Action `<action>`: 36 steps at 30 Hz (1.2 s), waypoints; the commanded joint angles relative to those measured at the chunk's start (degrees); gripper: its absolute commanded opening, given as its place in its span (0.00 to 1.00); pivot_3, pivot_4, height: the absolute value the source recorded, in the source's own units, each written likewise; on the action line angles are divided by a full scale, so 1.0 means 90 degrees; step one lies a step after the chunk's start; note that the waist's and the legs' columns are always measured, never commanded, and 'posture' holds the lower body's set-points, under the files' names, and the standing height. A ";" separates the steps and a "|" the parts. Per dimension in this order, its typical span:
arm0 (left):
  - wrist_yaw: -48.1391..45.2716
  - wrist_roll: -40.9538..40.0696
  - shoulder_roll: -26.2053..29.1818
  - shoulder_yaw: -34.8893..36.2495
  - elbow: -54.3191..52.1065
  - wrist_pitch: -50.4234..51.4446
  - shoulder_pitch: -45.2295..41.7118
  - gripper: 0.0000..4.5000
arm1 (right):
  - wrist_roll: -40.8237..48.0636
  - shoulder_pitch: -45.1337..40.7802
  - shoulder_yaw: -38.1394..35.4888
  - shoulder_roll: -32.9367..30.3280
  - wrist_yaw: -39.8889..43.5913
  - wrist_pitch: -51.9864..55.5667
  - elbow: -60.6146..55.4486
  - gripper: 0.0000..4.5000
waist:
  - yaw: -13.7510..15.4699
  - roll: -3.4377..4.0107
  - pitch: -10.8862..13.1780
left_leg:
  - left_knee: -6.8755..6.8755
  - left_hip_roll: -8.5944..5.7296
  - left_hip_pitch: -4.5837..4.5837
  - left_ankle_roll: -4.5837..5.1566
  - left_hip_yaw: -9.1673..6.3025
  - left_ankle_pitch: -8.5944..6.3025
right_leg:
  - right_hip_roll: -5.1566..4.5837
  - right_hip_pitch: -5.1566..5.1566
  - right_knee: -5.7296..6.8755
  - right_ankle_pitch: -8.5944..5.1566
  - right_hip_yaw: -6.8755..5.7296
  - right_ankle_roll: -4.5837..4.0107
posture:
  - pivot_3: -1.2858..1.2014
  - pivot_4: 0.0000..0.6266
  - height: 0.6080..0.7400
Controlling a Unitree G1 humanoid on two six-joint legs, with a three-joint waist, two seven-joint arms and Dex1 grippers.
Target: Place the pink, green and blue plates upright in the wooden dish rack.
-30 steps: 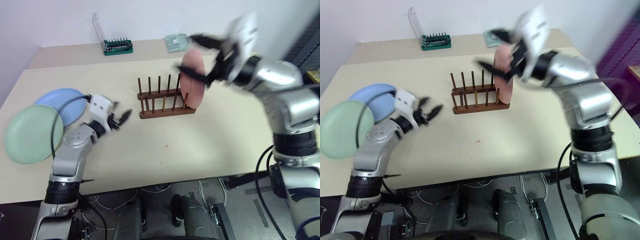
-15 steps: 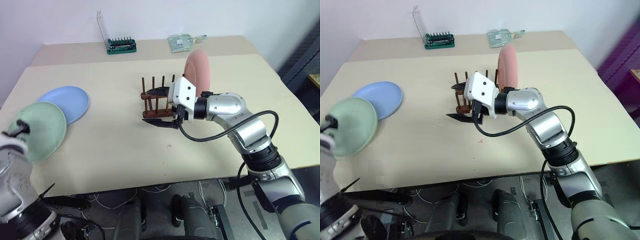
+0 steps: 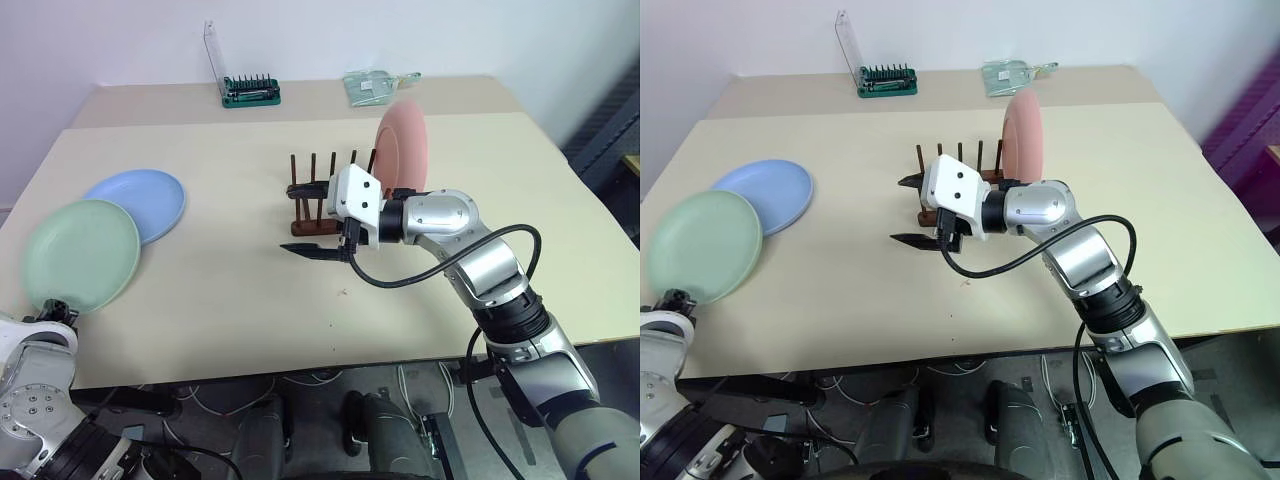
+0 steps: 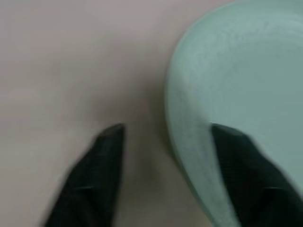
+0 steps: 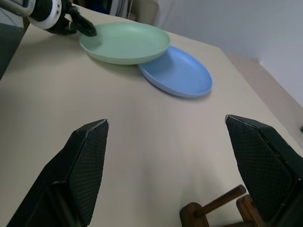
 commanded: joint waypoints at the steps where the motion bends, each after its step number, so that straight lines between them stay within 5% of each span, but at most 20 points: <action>1: 0.0000 -0.0264 0.0101 -0.0196 0.0199 -0.0044 -0.0120 0.22 | -0.0032 0.0055 -0.0221 0.0021 -0.0074 -0.0045 -0.0198 0.90 | 0.0012 -0.0001 -0.0001 | 0.0000 0.0000 0.0000 0.0000 -0.0001 0.0000 | 0.0000 0.0001 0.0000 0.0000 -0.0001 0.0000 | 0.52 0.24 0.92; 3: 0.0049 -0.0292 0.0129 -0.0252 0.0277 -0.0105 -0.0144 0.01 | -0.0047 0.0093 -0.0233 0.0014 -0.0094 -0.0028 -0.0244 0.90 | 0.0004 -0.0002 -0.0001 | 0.0002 -0.0001 0.0000 -0.0008 0.0000 -0.0004 | -0.0001 0.0003 -0.0001 -0.0001 -0.0002 0.0000 | 0.52 0.24 0.92; 15: -0.0983 -0.0547 0.0053 -0.1396 -0.0359 -0.2152 -0.0017 0.00 | 0.0325 0.0109 -0.0485 0.0062 0.0123 0.0262 -0.0509 0.95 | -0.0004 -0.0013 0.0004 | 0.0000 0.0002 0.0000 -0.0014 0.0004 -0.0008 | -0.0001 0.0000 -0.0004 0.0002 -0.0001 -0.0007 | 0.52 0.24 0.92; 27: -0.0453 0.0517 0.0650 -0.4709 -0.0617 -0.1301 -0.1926 0.00 | -0.2718 -0.0937 0.0445 0.0436 -0.1360 -0.3324 0.1979 0.95 | -0.0027 -0.0015 0.0007 | -0.0003 -0.0010 -0.0005 0.0003 0.0019 0.0002 | 0.0004 -0.0002 -0.0012 0.0017 0.0005 0.0019 | 0.52 0.24 0.92; 36: -0.0473 0.0391 0.0395 -0.5268 -0.0800 -0.0570 -0.2600 0.00 | -0.3916 -0.1212 0.0625 0.0413 -0.2075 -0.4469 0.3156 0.95 | -0.0074 -0.0015 0.0008 | -0.0008 -0.0009 -0.0005 -0.0004 0.0019 0.0008 | 0.0017 -0.0007 -0.0005 0.0016 0.0005 0.0022 | 0.52 0.24 0.92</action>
